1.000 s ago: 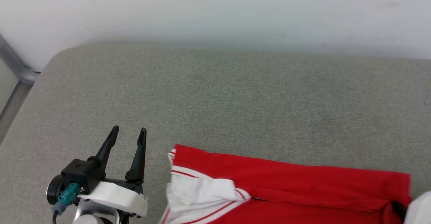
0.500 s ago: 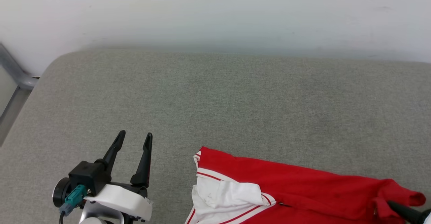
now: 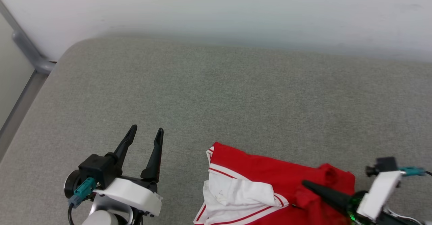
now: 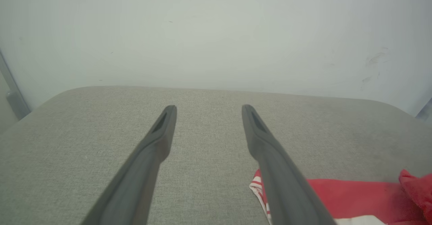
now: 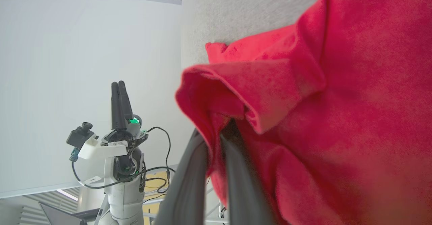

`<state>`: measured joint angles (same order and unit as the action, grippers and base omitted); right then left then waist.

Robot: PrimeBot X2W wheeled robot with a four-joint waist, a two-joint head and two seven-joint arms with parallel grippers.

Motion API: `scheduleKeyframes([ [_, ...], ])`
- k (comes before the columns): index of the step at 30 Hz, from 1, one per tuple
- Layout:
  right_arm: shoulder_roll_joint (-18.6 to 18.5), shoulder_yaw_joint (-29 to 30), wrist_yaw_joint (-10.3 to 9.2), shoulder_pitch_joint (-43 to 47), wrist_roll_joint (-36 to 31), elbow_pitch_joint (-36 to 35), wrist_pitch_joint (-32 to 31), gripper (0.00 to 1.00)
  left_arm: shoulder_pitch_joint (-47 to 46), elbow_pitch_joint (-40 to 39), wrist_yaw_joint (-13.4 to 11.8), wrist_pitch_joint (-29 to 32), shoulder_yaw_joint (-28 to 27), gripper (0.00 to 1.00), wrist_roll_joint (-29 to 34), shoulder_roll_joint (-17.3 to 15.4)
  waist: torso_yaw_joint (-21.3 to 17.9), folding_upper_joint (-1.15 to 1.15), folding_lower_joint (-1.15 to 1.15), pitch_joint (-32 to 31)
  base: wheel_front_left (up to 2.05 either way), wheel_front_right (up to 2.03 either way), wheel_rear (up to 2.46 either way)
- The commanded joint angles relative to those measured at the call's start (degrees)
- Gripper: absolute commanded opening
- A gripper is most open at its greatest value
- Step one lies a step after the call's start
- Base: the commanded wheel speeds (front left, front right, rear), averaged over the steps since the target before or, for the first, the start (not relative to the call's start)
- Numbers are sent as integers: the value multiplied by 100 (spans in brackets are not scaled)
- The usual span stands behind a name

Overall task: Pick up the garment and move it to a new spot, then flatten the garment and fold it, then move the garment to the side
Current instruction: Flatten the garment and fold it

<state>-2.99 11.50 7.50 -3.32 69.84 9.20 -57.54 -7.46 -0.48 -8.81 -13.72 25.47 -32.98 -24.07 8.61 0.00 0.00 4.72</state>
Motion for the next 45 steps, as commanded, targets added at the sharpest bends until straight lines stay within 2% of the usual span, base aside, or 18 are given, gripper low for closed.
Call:
scheduleKeyframes([
  [1, 19, -146, -3, -92, 135, 29, 92, 0, -81, 23, 19, 1, 4, 100, -9, 37, 56, 0, 0, 54, 0, 0, 0],
  [9, 16, -1878, -3, -491, 641, 514, 999, 0, -340, 181, 233, -58, 136, 100, 2, 206, 281, 0, 0, 309, 0, 0, 0],
  [15, 14, -2723, -2, -798, 801, 927, 1706, 0, -491, 338, 355, -103, 128, 100, 7, 331, 405, 0, 0, 524, 0, 0, 0],
  [16, 14, -2816, -2, -833, 794, 991, 1808, 19, -506, 358, 371, -113, 125, 100, 6, 352, 414, 0, 0, 548, 0, 0, 0],
  [17, 15, -2902, -2, -858, 822, 1045, 1890, 100, -518, 380, 375, -110, 125, 100, 16, 373, 421, 0, 0, 565, 0, 0, 0],
  [24, 4, -3249, -2, -987, 606, 970, 2311, 100, -451, 517, 431, -136, 66, 100, 59, 418, 402, 0, 0, 497, 0, 0, 0],
  [28, -134, -3301, -2, -999, 18, 687, 2841, 100, -390, 547, 427, -145, 37, 100, 91, 403, 348, 0, 0, 387, 0, 0, 0],
  [33, -348, -3195, -2, -967, -1158, 477, 3753, 100, -317, 532, 349, -146, 0, 100, 130, 382, 244, 0, 0, 241, 0, 0, 0],
  [38, -574, -2553, -2, -799, -2668, 405, 4499, 100, -205, 505, 260, -149, -74, 100, 140, 359, 111, 0, 0, 109, 0, 0, 0],
  [45, -340, -1101, -2, -347, -4570, -239, 4967, 100, -81, 465, 161, -153, -208, 100, 119, 304, -105, 0, 0, 0, 0, 0, 0],
])
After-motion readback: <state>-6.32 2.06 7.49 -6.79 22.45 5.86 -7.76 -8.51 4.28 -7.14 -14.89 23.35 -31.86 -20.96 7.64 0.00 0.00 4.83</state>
